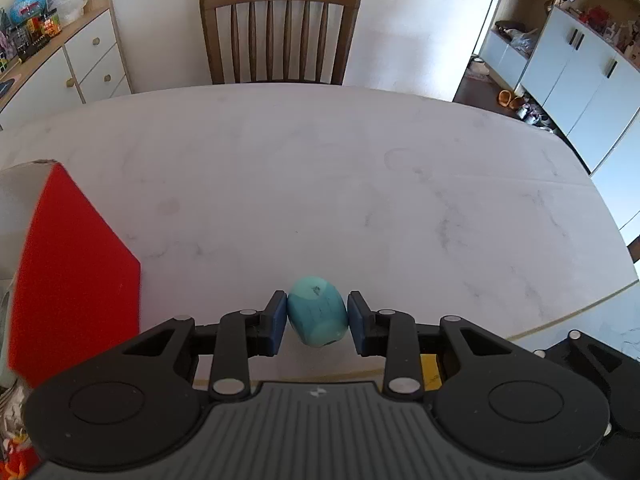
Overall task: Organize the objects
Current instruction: 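Grasp the teal rounded object with the left tool while the right tool grasps the yellow box, then carry the teal object with the left tool while the right tool carries the yellow box over the box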
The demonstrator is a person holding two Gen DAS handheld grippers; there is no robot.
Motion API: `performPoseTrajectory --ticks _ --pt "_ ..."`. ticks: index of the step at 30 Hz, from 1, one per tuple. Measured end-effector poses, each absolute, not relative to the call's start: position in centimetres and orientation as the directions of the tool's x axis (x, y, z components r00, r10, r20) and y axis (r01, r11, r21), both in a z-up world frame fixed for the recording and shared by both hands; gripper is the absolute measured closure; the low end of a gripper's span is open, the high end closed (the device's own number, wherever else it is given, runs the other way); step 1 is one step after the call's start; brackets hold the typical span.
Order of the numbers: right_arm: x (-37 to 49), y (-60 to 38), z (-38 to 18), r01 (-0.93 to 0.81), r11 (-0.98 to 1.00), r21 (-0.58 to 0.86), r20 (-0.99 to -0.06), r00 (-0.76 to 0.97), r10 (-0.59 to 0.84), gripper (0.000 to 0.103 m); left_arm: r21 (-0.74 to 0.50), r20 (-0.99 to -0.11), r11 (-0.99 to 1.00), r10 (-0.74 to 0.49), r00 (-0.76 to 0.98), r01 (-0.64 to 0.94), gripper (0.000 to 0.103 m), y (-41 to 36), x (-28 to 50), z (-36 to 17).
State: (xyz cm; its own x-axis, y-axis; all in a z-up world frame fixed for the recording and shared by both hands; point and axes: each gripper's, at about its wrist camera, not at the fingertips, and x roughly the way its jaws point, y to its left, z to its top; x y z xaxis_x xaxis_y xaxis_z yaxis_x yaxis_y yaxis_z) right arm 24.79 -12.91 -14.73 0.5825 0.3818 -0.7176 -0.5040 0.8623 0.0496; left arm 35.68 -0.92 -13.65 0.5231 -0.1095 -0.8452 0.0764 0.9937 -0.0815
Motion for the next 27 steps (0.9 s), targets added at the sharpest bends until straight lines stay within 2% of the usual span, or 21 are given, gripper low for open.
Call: performPoseTrajectory --ticks 13,27 --pt "21.3 -16.7 -11.7 -0.469 0.882 0.049 -0.701 0.613 0.365 0.035 -0.115 -0.821 0.985 -0.168 0.545 0.131 0.071 -1.2 31.6 -11.1" --pt "17.7 -15.8 -5.5 -0.487 0.873 0.005 -0.645 0.665 0.375 0.035 -0.163 -0.775 0.973 -0.230 0.589 0.165 0.071 1.6 26.4 -6.1"
